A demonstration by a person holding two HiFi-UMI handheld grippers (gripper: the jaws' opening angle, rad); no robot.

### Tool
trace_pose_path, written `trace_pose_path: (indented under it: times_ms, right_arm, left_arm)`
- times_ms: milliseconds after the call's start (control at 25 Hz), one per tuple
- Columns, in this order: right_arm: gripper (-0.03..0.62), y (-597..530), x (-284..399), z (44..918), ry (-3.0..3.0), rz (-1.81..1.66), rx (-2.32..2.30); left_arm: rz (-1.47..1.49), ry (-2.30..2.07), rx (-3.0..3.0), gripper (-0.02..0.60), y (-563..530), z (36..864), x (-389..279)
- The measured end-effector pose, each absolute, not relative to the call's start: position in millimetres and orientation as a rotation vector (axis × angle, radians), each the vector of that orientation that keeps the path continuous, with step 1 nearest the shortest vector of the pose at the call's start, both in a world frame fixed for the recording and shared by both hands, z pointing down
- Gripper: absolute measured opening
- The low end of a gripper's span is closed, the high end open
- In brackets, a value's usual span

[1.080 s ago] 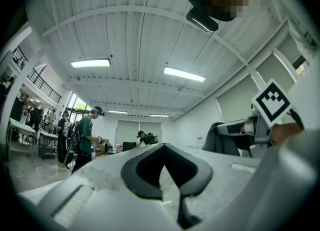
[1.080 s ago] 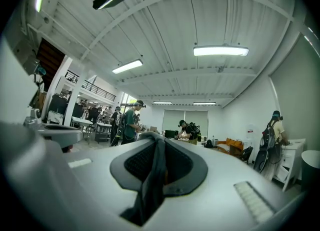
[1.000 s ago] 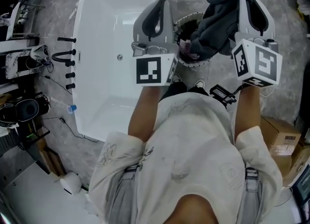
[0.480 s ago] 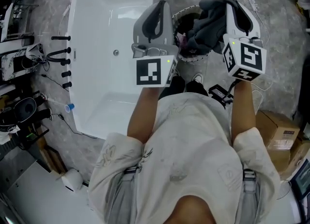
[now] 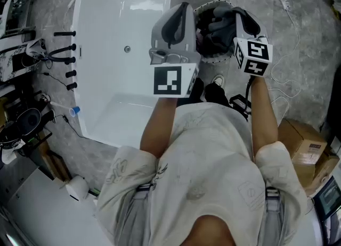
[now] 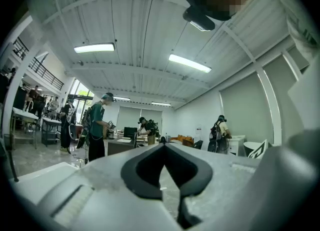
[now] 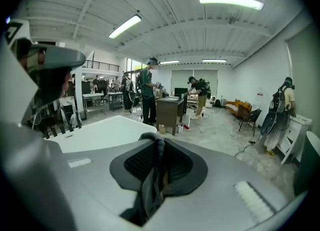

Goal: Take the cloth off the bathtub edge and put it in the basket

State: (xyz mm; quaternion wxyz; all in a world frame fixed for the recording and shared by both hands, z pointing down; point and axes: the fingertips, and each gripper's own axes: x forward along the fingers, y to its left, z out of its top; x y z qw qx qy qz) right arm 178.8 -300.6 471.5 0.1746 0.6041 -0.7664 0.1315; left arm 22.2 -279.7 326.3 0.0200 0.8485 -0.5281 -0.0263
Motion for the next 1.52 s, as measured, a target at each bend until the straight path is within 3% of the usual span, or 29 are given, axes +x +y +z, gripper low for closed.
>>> trace_pose_path:
  times_ms: [920,1520]
  right_arm:
    - [0.046,-279.3,140.3,700.9,-1.872,0.823,1.386]
    - [0.051,-250.1,140.3,732.1,-1.756,0.936,1.353]
  left_arm:
    - [-0.009,-1.675,2.629,0.000,-275.6,341.0,3.3]
    - [-0.031,-1.685,2.685,0.000,-270.9,337.0,-0.8]
